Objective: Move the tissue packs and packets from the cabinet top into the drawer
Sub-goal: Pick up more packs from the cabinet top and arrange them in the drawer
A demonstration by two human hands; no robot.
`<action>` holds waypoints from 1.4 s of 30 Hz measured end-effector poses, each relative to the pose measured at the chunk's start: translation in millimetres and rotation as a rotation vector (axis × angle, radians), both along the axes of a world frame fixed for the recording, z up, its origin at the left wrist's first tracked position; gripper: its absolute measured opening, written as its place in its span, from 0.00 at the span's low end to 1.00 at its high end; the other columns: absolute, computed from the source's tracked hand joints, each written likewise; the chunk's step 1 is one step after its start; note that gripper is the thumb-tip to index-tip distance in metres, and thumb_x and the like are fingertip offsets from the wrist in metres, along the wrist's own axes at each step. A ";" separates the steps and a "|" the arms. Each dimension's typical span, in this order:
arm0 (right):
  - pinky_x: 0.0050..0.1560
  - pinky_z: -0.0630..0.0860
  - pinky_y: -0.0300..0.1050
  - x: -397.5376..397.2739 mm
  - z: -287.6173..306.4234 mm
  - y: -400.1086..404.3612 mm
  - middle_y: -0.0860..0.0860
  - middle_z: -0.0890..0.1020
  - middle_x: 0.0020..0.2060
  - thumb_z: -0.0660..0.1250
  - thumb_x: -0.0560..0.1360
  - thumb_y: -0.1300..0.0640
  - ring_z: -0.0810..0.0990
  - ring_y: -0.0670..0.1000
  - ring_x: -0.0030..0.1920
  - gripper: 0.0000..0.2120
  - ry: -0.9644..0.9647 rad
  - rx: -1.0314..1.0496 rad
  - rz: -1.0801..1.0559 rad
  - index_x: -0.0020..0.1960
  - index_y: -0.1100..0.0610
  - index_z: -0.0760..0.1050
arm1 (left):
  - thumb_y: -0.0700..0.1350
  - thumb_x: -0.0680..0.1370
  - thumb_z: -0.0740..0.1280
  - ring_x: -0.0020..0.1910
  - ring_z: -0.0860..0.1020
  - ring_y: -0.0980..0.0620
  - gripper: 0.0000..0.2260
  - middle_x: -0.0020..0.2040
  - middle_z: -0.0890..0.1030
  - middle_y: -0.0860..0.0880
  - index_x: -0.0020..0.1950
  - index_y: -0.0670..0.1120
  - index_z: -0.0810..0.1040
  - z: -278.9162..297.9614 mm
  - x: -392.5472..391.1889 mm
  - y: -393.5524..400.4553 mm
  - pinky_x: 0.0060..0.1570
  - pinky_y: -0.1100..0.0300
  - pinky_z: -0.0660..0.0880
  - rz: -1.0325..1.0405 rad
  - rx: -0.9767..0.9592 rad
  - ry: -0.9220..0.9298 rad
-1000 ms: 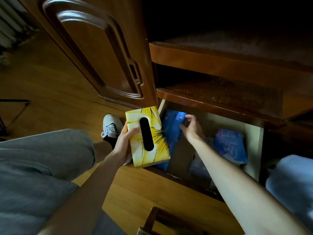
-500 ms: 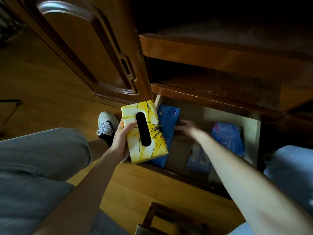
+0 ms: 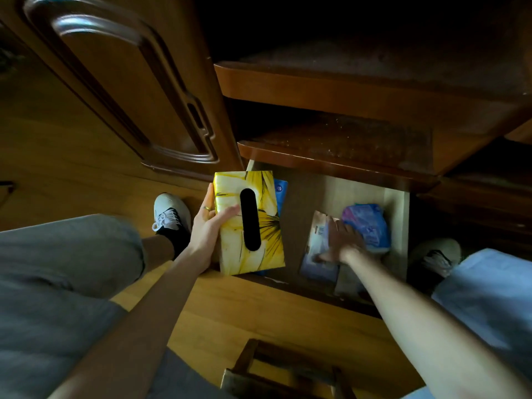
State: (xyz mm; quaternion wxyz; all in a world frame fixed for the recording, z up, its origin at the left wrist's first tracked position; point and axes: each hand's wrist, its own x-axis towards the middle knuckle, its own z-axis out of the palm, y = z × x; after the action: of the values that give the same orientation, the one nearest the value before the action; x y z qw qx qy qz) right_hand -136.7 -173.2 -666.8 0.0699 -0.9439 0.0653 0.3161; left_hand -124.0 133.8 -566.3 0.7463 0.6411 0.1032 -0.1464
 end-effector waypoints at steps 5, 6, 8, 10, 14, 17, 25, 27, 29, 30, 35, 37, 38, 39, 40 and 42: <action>0.78 0.54 0.59 -5.3 -14.9 7.0 0.60 0.50 0.81 0.74 0.64 0.29 0.53 0.61 0.80 0.65 0.017 -0.065 0.040 0.82 0.56 0.40 | 0.44 0.77 0.73 0.55 0.84 0.36 0.22 0.59 0.84 0.40 0.69 0.57 0.75 2.4 -3.8 -7.5 0.45 0.46 0.83 -0.027 0.030 0.006; 0.78 0.56 0.59 -5.1 -17.2 7.8 0.61 0.52 0.81 0.72 0.69 0.31 0.55 0.61 0.79 0.59 -0.018 -0.096 0.044 0.82 0.56 0.41 | 0.44 0.77 0.73 0.55 0.84 0.36 0.22 0.58 0.85 0.40 0.68 0.58 0.75 2.5 -4.1 -8.4 0.45 0.47 0.83 -0.027 0.035 0.010; 0.75 0.62 0.56 -3.2 -17.7 8.5 0.62 0.60 0.78 0.68 0.74 0.34 0.63 0.60 0.76 0.51 -0.099 -0.223 0.117 0.82 0.58 0.45 | 0.44 0.76 0.74 0.53 0.85 0.38 0.22 0.58 0.85 0.40 0.67 0.62 0.76 3.6 -3.9 -10.5 0.43 0.48 0.83 -0.035 0.047 0.010; 0.71 0.67 0.54 2.2 -15.7 5.2 0.61 0.65 0.75 0.69 0.72 0.33 0.68 0.59 0.72 0.52 -0.148 -0.306 0.189 0.80 0.61 0.50 | 0.43 0.76 0.74 0.53 0.85 0.38 0.23 0.58 0.85 0.39 0.65 0.65 0.76 3.7 -3.2 -12.0 0.43 0.48 0.83 -0.049 0.052 0.010; 0.64 0.69 0.49 13.0 -10.0 -6.8 0.57 0.74 0.66 0.70 0.63 0.24 0.74 0.56 0.64 0.52 -0.158 -0.262 0.219 0.72 0.59 0.64 | 0.43 0.77 0.74 0.55 0.85 0.38 0.23 0.60 0.84 0.41 0.65 0.66 0.76 2.9 -1.4 -12.5 0.46 0.47 0.83 -0.073 0.040 0.017; 0.63 0.70 0.51 5.6 -6.2 -19.8 0.53 0.78 0.61 0.72 0.62 0.25 0.76 0.55 0.60 0.46 -0.190 -0.063 0.214 0.67 0.54 0.67 | 0.44 0.76 0.74 0.56 0.84 0.38 0.23 0.60 0.84 0.41 0.66 0.65 0.76 3.4 1.4 -19.1 0.46 0.48 0.83 -0.102 0.026 0.025; 0.50 0.80 0.51 -8.0 35.5 -35.2 0.52 0.82 0.56 0.73 0.73 0.40 0.83 0.54 0.52 0.29 -0.312 0.035 0.169 0.66 0.51 0.67 | 0.47 0.71 0.79 0.58 0.84 0.42 0.42 0.61 0.84 0.45 0.80 0.60 0.62 -4.6 9.6 -67.0 0.55 0.43 0.82 -0.197 0.037 0.128; 0.49 0.81 0.51 -8.3 46.9 -47.4 0.53 0.82 0.56 0.71 0.76 0.44 0.84 0.54 0.52 0.26 -0.349 -0.005 0.127 0.67 0.52 0.66 | 0.47 0.73 0.78 0.58 0.84 0.45 0.43 0.61 0.85 0.48 0.81 0.60 0.58 -9.5 11.7 -82.5 0.57 0.44 0.81 -0.244 0.058 0.151; 0.48 0.80 0.50 -15.0 54.3 -61.5 0.53 0.83 0.56 0.72 0.75 0.43 0.85 0.55 0.52 0.31 -0.371 -0.085 0.055 0.70 0.53 0.62 | 0.48 0.74 0.77 0.57 0.85 0.47 0.40 0.60 0.85 0.49 0.81 0.60 0.59 -16.0 12.4 -97.9 0.58 0.44 0.81 -0.293 0.093 0.162; 0.48 0.80 0.50 -20.3 56.2 -68.5 0.54 0.83 0.57 0.73 0.74 0.40 0.85 0.55 0.52 0.34 -0.369 -0.114 0.015 0.71 0.54 0.61 | 0.49 0.75 0.76 0.57 0.85 0.48 0.39 0.60 0.85 0.49 0.81 0.60 0.60 -20.0 12.2 -105.0 0.59 0.45 0.81 -0.316 0.112 0.175; 0.41 0.73 0.47 -40.3 56.8 -91.0 0.54 0.83 0.56 0.71 0.68 0.30 0.84 0.57 0.52 0.42 -0.390 -0.103 -0.135 0.70 0.55 0.64 | 0.49 0.80 0.69 0.56 0.82 0.45 0.23 0.56 0.83 0.47 0.75 0.54 0.72 -39.1 -0.3 -130.4 0.54 0.51 0.80 -0.444 0.720 0.064; 0.40 0.70 0.46 -40.5 54.9 -90.2 0.53 0.83 0.54 0.71 0.66 0.30 0.84 0.57 0.51 0.39 -0.369 -0.039 -0.175 0.66 0.53 0.66 | 0.43 0.80 0.67 0.61 0.79 0.43 0.22 0.62 0.81 0.44 0.75 0.48 0.72 -47.7 -6.6 -125.8 0.59 0.47 0.78 -0.497 0.913 -0.014; 0.40 0.70 0.46 -39.7 52.8 -87.9 0.53 0.83 0.54 0.70 0.66 0.29 0.84 0.56 0.50 0.37 -0.354 -0.013 -0.174 0.64 0.52 0.66 | 0.41 0.80 0.67 0.64 0.78 0.43 0.24 0.66 0.79 0.44 0.76 0.48 0.70 -51.2 -8.5 -122.1 0.62 0.46 0.77 -0.521 0.935 -0.003; 0.39 0.69 0.46 -38.9 50.3 -84.7 0.52 0.83 0.53 0.70 0.65 0.29 0.84 0.55 0.49 0.35 -0.338 0.002 -0.164 0.61 0.51 0.67 | 0.41 0.80 0.67 0.66 0.76 0.44 0.26 0.70 0.76 0.45 0.77 0.49 0.68 -53.8 -10.4 -118.2 0.64 0.47 0.76 -0.559 0.968 0.001; 0.37 0.69 0.45 -38.2 47.7 -81.0 0.52 0.83 0.53 0.70 0.64 0.28 0.84 0.55 0.48 0.34 -0.322 0.009 -0.152 0.59 0.50 0.67 | 0.42 0.80 0.68 0.68 0.75 0.44 0.27 0.74 0.71 0.47 0.78 0.50 0.65 -54.4 -11.8 -115.7 0.64 0.48 0.76 -0.610 1.018 -0.017; 0.34 0.68 0.44 -37.1 43.1 -73.8 0.51 0.84 0.51 0.71 0.63 0.29 0.84 0.53 0.47 0.31 -0.294 0.031 -0.138 0.54 0.47 0.65 | 0.45 0.80 0.69 0.69 0.73 0.46 0.29 0.77 0.65 0.50 0.80 0.53 0.63 -56.7 -14.2 -113.1 0.61 0.48 0.78 -0.663 1.109 -0.104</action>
State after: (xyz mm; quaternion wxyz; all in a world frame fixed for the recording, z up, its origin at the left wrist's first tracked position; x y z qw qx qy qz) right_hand -173.8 -247.0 -623.7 0.1148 -0.9721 0.1143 0.1699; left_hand -138.2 20.7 -623.0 0.2236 0.9355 -0.0765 -0.2628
